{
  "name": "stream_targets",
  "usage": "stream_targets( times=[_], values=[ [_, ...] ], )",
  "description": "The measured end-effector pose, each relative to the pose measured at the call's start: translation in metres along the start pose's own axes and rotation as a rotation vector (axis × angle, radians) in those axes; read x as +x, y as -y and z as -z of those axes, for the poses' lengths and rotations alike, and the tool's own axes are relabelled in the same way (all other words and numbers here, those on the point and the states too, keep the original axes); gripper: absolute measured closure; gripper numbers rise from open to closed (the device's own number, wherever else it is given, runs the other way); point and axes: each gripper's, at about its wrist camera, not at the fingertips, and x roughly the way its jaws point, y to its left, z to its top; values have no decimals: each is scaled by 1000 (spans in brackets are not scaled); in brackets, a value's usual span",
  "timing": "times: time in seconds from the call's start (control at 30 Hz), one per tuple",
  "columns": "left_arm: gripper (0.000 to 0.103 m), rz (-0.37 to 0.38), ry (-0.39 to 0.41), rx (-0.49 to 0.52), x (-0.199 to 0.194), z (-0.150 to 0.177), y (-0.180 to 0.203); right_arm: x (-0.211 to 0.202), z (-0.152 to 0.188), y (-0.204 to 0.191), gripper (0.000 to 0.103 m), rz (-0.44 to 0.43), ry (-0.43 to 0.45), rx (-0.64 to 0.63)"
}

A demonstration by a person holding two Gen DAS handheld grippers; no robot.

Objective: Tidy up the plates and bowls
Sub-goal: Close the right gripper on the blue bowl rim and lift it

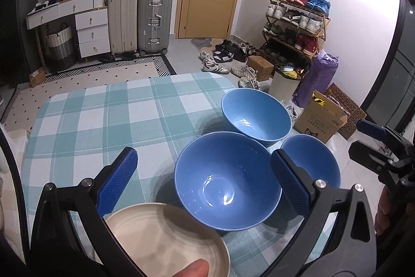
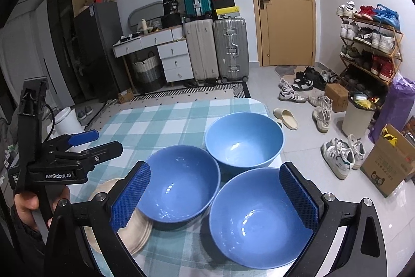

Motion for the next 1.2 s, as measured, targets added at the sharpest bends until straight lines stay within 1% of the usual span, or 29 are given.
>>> stream_targets(
  times=[0.33, 0.53, 0.8, 1.2],
  values=[
    [1, 14, -41, -9, 35, -23, -8, 14, -16, 19, 2, 25, -11, 36],
    [1, 28, -70, 2, 60, -34, -3, 28, -25, 34, 2, 37, -37, 59],
    [1, 25, -113, 16, 90, -47, 3, 45, -33, 52, 2, 41, -58, 88],
    [1, 18, -186, 45, 147, -56, 5, 94, -34, 82, 2, 67, -135, 137]
  ],
)
